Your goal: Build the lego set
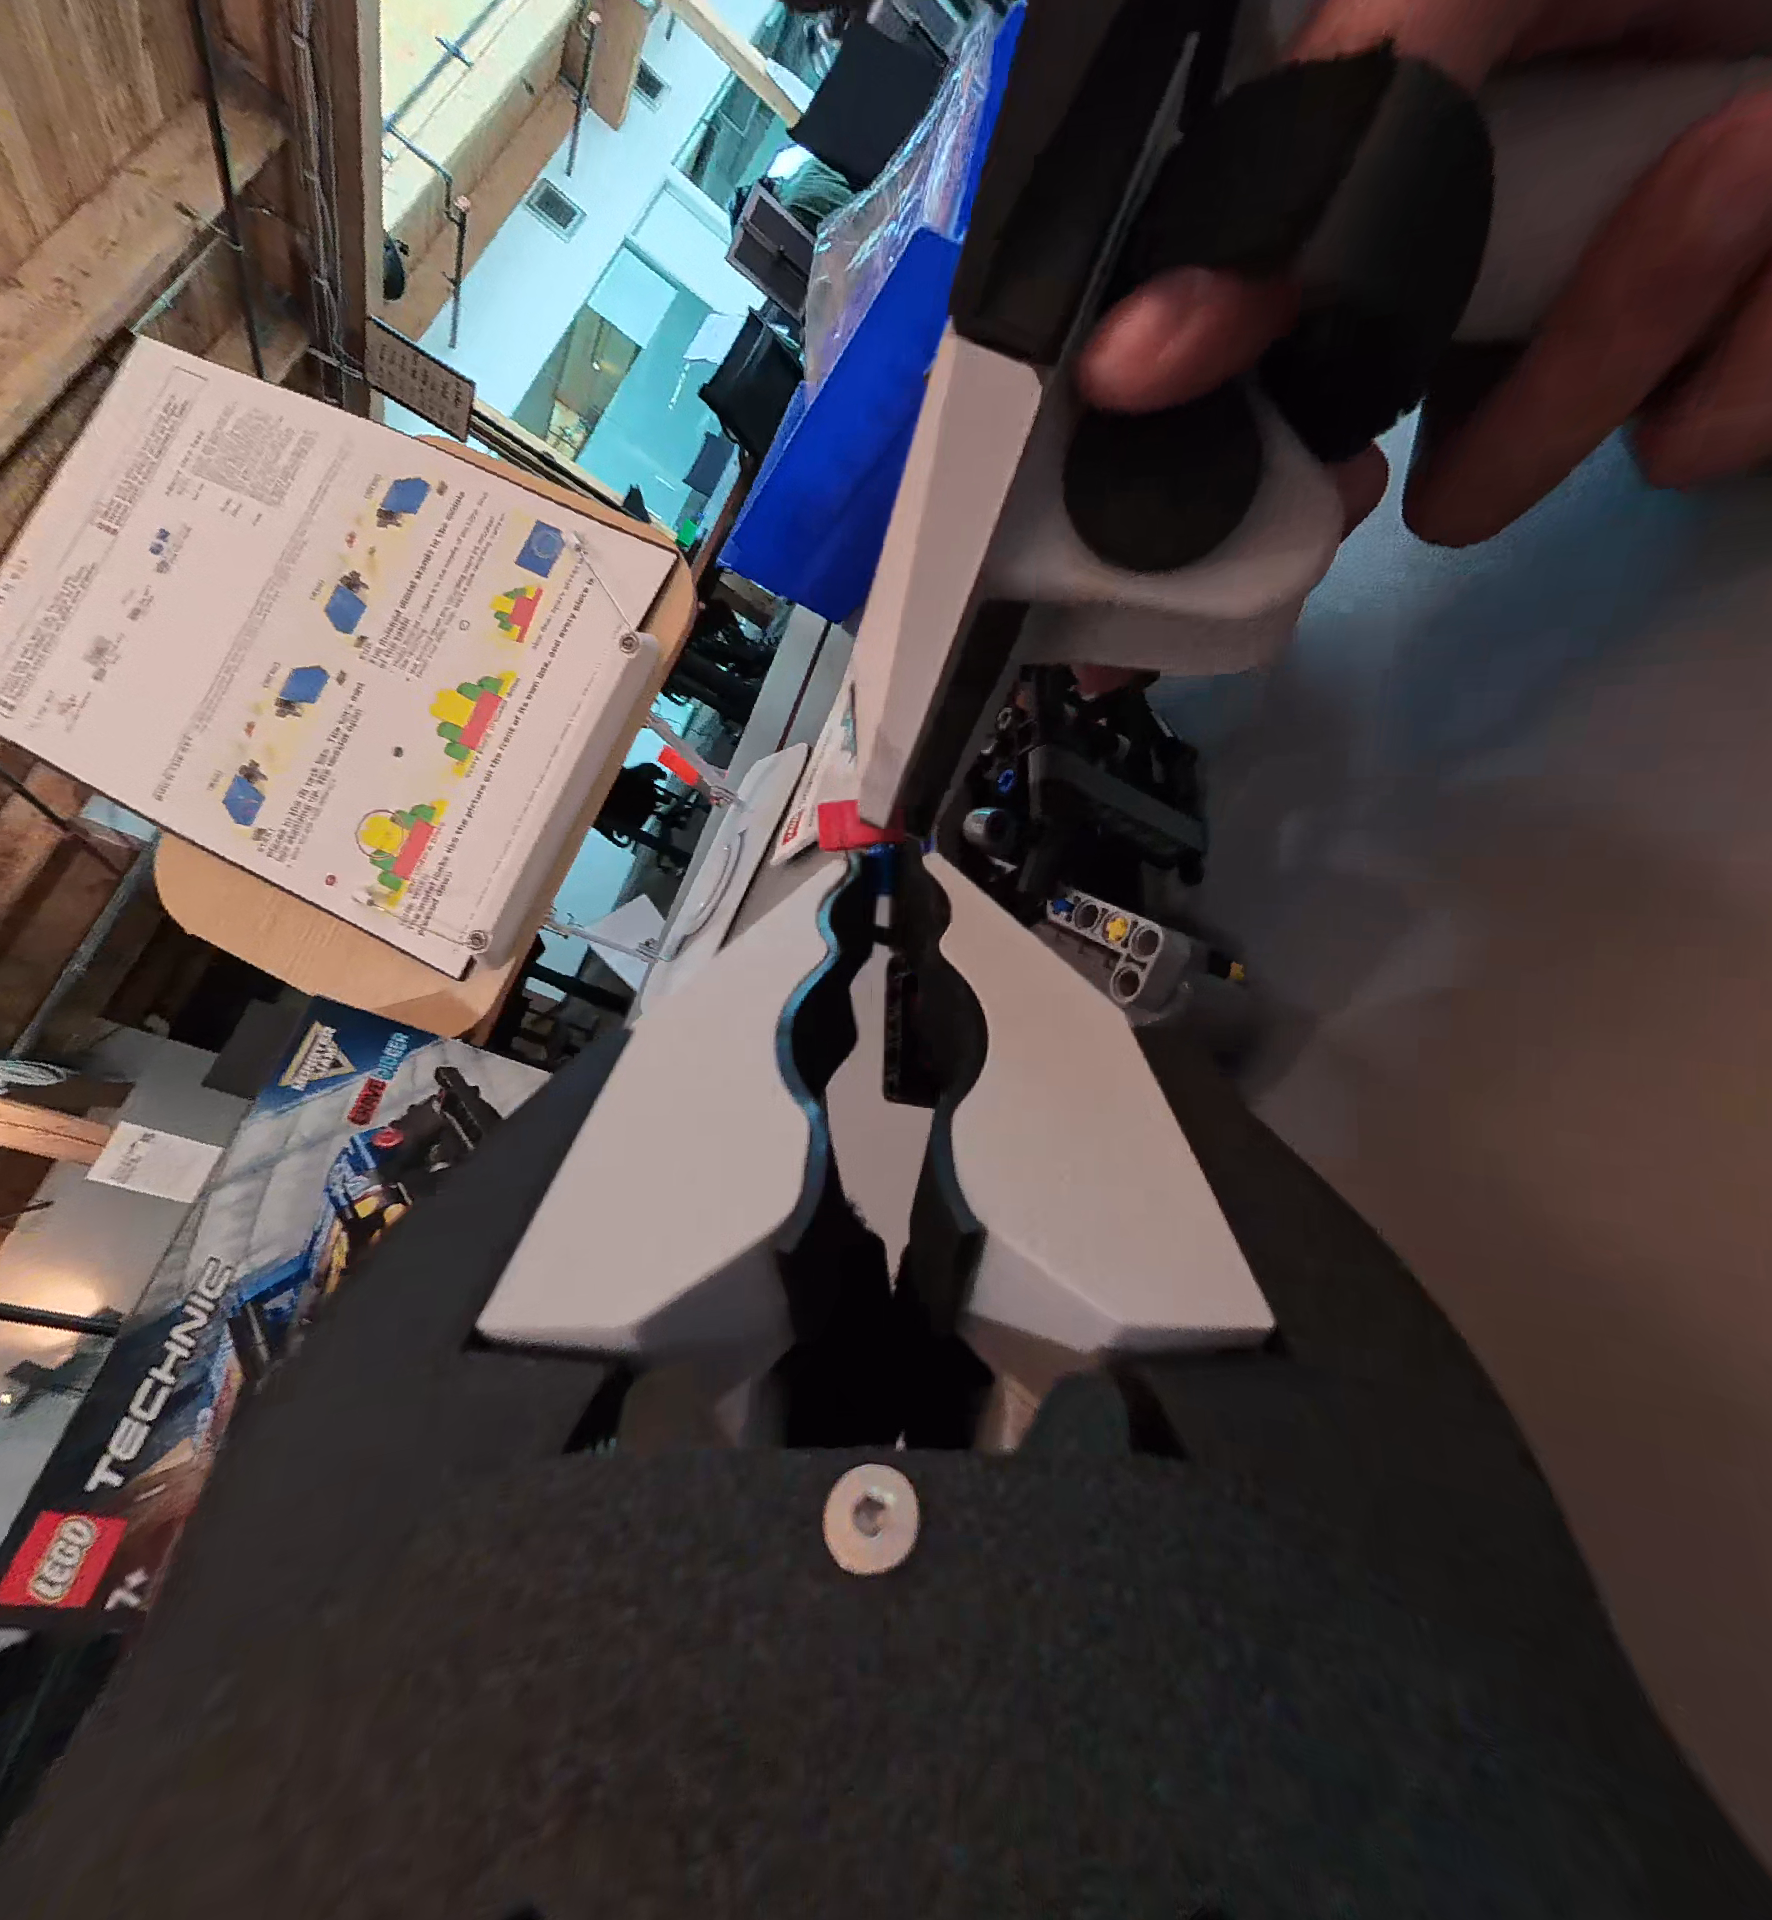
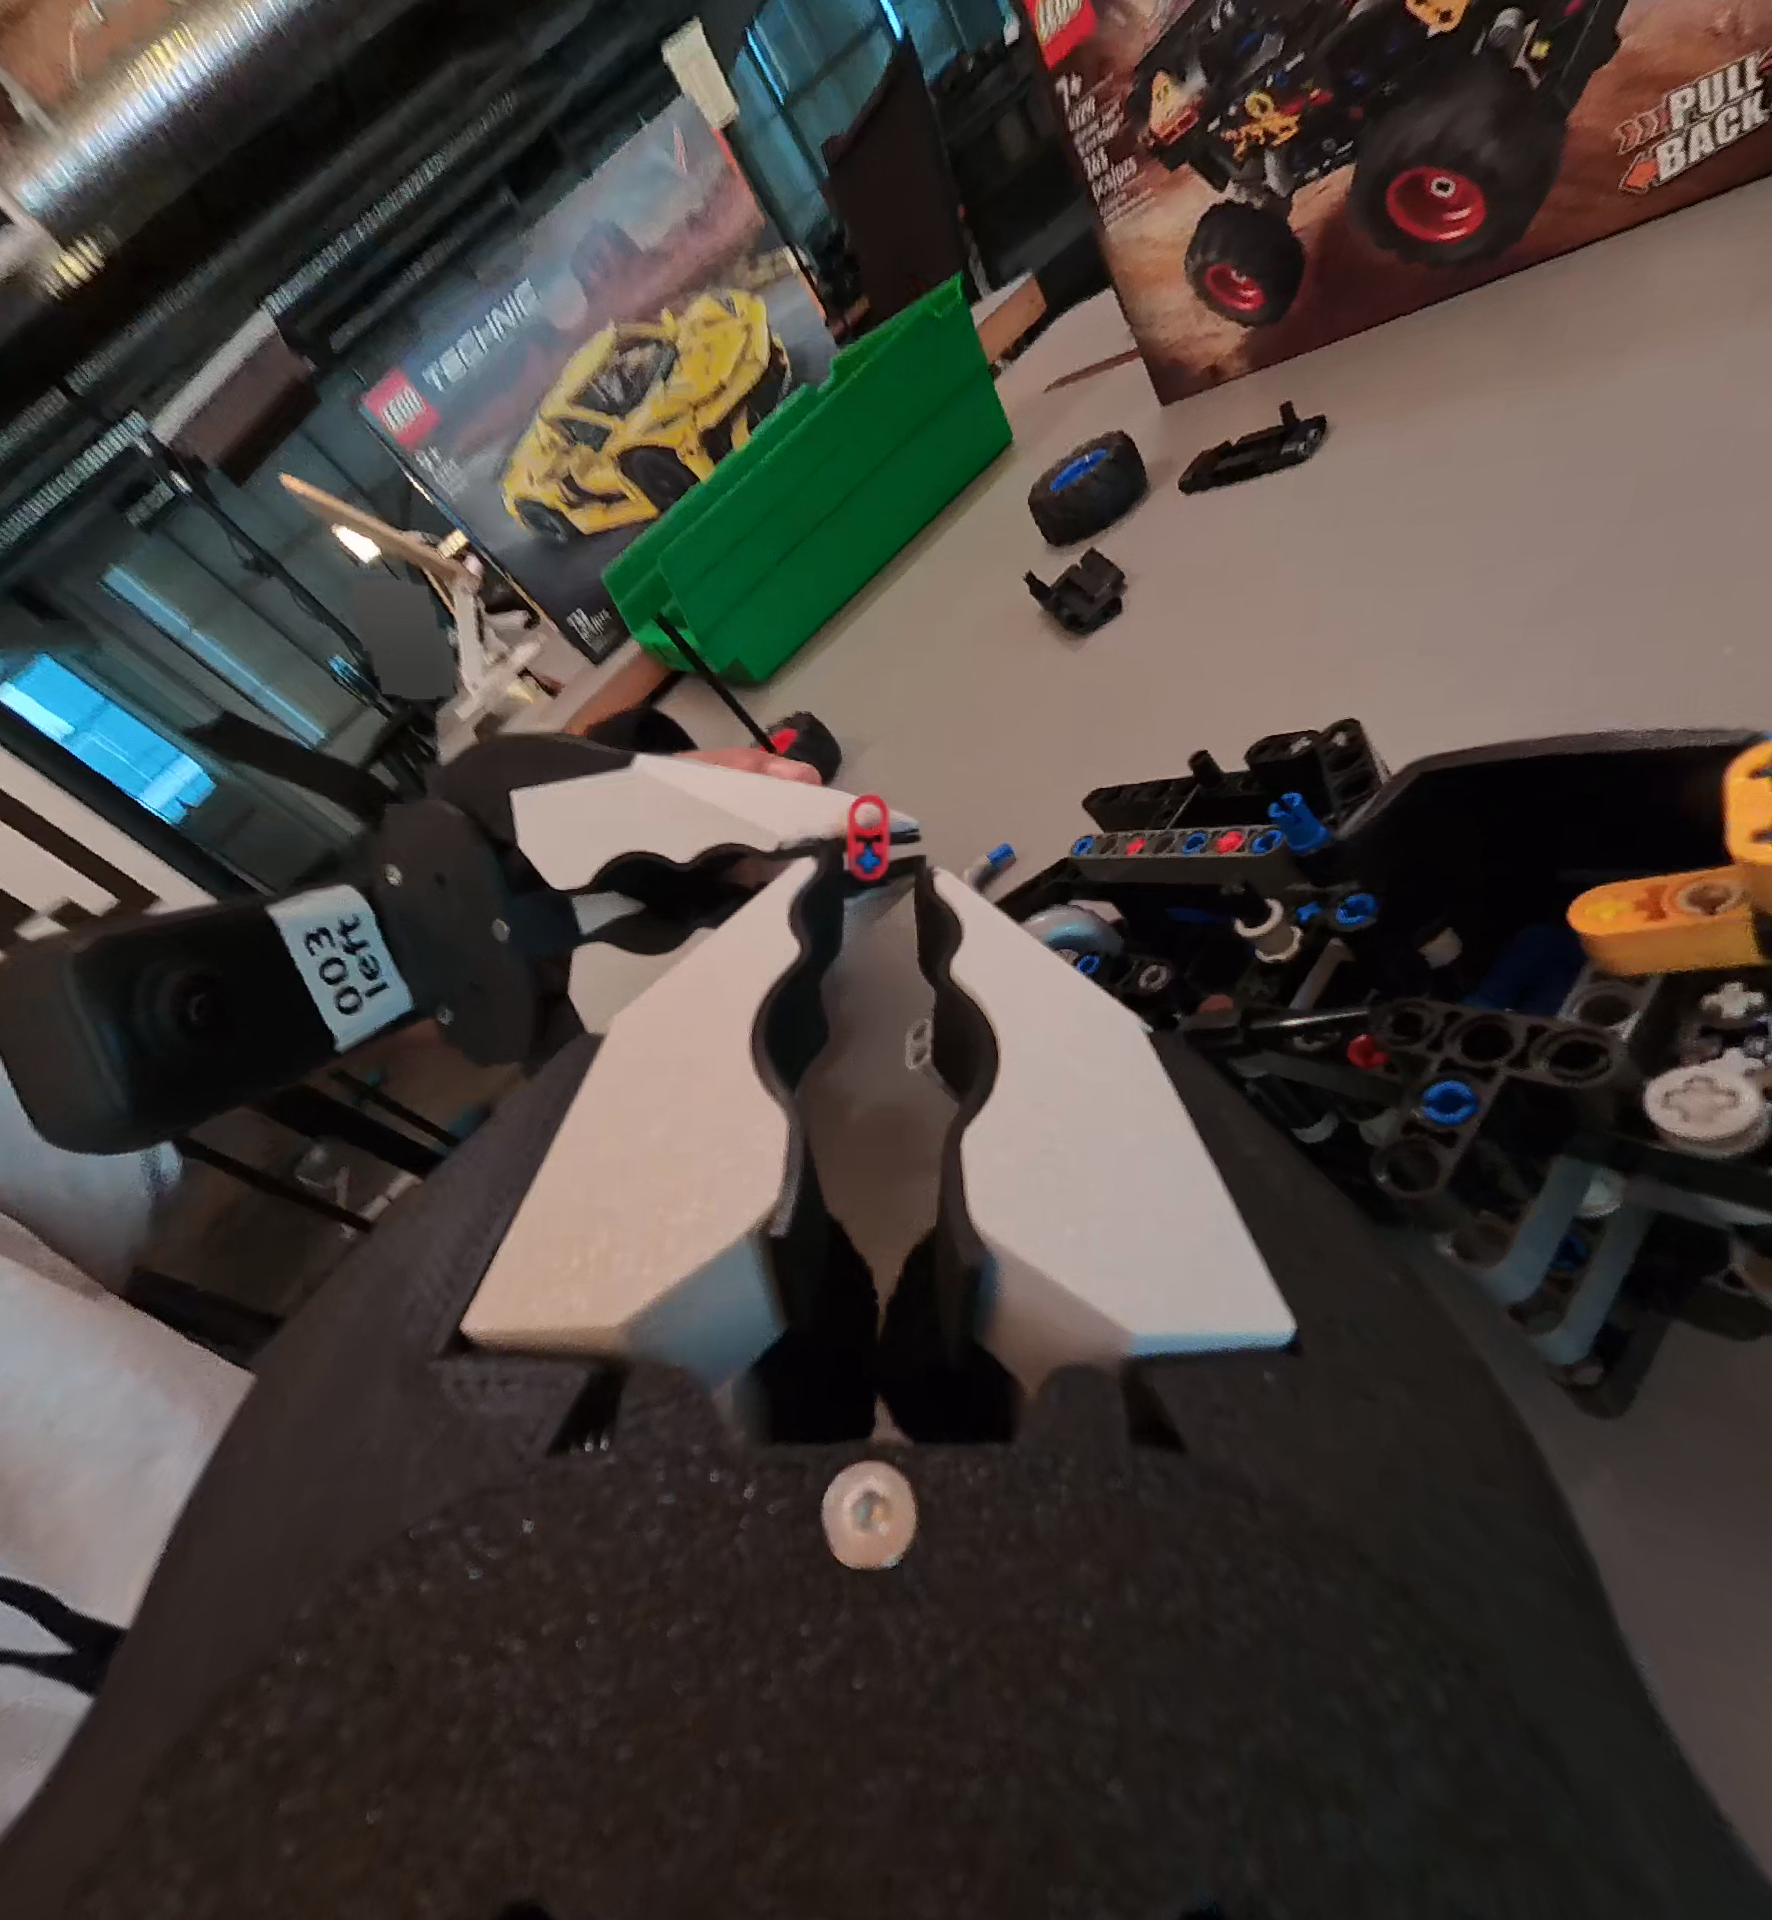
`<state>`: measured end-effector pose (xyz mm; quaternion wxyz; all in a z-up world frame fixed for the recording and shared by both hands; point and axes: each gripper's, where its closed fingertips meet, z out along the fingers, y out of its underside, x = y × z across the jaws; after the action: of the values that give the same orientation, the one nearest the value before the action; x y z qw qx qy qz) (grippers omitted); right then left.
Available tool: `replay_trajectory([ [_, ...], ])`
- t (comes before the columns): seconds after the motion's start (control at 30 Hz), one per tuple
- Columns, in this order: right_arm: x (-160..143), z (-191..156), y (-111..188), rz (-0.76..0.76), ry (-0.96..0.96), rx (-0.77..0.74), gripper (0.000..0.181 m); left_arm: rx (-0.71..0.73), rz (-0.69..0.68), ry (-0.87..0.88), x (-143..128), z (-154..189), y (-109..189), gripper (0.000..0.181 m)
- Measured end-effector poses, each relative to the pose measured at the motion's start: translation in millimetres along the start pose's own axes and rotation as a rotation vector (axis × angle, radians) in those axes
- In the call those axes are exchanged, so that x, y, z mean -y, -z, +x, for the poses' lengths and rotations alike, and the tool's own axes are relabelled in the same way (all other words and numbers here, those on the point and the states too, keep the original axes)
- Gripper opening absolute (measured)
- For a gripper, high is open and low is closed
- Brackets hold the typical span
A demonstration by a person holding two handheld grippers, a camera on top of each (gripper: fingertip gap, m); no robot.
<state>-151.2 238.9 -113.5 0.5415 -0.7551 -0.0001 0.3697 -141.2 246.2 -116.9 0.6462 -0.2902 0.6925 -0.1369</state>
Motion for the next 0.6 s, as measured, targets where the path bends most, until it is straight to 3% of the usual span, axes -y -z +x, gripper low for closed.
replay_trajectory([
  [0.3, 2.0, -2.8, -0.7, 0.026, 0.014, 0.047, 0.008, 0.009, 0.029, -0.067, 2.9, -0.7, 2.7, 0.003],
  [0.6, 5.4, -13.3, 4.0, 0.049, -0.035, 0.169, 0.007, 0.000, 0.104, -0.018, 11.2, -3.6, 8.8, 0.003],
])
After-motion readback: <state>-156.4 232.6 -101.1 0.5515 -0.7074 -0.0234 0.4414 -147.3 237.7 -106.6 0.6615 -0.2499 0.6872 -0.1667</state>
